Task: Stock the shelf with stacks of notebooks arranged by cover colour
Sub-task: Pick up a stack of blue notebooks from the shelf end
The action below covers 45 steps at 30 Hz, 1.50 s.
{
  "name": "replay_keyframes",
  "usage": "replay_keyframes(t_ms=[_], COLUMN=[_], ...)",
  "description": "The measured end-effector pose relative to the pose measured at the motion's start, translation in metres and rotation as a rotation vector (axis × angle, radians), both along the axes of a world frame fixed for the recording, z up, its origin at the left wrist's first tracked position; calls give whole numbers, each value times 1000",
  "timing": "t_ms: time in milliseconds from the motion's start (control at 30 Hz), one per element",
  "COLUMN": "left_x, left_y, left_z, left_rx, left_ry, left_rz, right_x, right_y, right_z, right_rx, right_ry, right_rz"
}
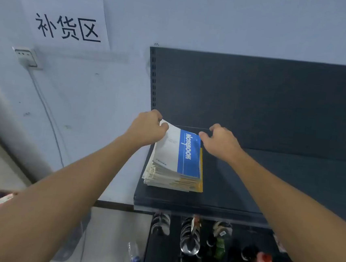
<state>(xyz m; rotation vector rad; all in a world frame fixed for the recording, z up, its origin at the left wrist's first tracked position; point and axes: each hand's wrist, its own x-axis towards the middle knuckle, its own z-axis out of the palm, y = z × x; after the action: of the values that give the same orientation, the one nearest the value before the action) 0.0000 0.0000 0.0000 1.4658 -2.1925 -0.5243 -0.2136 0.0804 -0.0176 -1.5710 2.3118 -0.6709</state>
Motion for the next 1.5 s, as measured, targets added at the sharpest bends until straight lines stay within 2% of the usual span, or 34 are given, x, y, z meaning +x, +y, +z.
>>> replay_keyframes(t_ms=[100, 300, 500, 700, 800, 1067, 1267, 1500], left_x=[-8, -21, -26, -26, -23, -15, -15, -12], left_y=[-11, -23, -30, -32, -34, -41, -41, -42], left_z=[-12, -33, -41, -46, -45, -42, -49, -45], left_rx=[59, 89, 148, 231, 233, 330, 351, 220], left_ry=[-67, -212, -307, -271, -281, -278, -260, -297], left_rz=[116, 188, 211, 159, 131, 50, 80, 96], right_x=[-4, -5, 8, 19, 27, 47, 53, 54], right_y=[-12, -27, -29, -30, -27, -14, -12, -11], right_z=[-8, -28, -53, -59, -57, -54, -54, -56], right_rx=[49, 133, 143, 115, 116, 145, 101, 82], right_ry=[-114, -356, -376, -376, -334, -70, -33, 73], right_rz=[-61, -54, -31, -107, -144, -95, -69, -49])
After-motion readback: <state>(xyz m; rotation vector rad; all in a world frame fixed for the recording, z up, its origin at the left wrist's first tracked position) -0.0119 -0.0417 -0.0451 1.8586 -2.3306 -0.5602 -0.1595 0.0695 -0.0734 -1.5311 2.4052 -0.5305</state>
